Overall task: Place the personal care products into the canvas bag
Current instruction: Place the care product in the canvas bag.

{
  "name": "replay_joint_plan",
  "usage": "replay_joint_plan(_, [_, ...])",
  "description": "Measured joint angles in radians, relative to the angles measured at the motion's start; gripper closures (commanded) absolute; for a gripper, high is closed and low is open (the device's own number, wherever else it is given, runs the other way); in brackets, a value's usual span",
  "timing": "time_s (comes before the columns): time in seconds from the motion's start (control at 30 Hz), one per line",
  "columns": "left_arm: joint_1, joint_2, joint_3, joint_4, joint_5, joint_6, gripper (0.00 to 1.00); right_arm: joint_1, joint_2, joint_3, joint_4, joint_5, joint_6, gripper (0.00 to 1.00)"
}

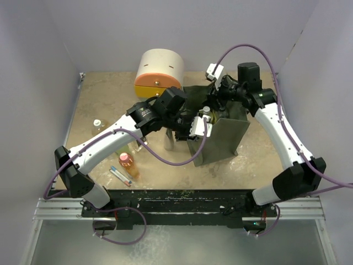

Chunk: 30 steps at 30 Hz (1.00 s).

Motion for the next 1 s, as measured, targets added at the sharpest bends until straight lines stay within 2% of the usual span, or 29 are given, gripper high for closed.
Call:
replay_joint_plan(0.17, [0.0,-0.014,0.0,-0.024,-0.023,-0.011,0.25,0.0,-0.079,0.002,-0.002,-0.018,0.037,0.39])
replay_joint_plan(0.27, [0.0,-0.036,0.007,-0.057,-0.031,-0.016,0.18,0.0,-0.108,0.002,-0.008,-0.018,0.042,0.38])
replay_joint_plan(0.6, [0.02,-0.135,0.048,-0.132,-0.056,-0.015,0.13,0.0,-0.152,0.02,-0.079,-0.017,0.038,0.35])
replay_joint_plan(0.8, [0.142,-0.211,0.05,-0.135,-0.056,-0.027,0.12,-0.001,-0.202,0.029,-0.114,-0.013,0.035,0.34])
replay_joint_plan(1.0, [0.262,-0.323,-0.023,-0.106,-0.098,-0.077,0.02,-0.022,-0.234,0.064,-0.152,-0.004,0.036,0.32])
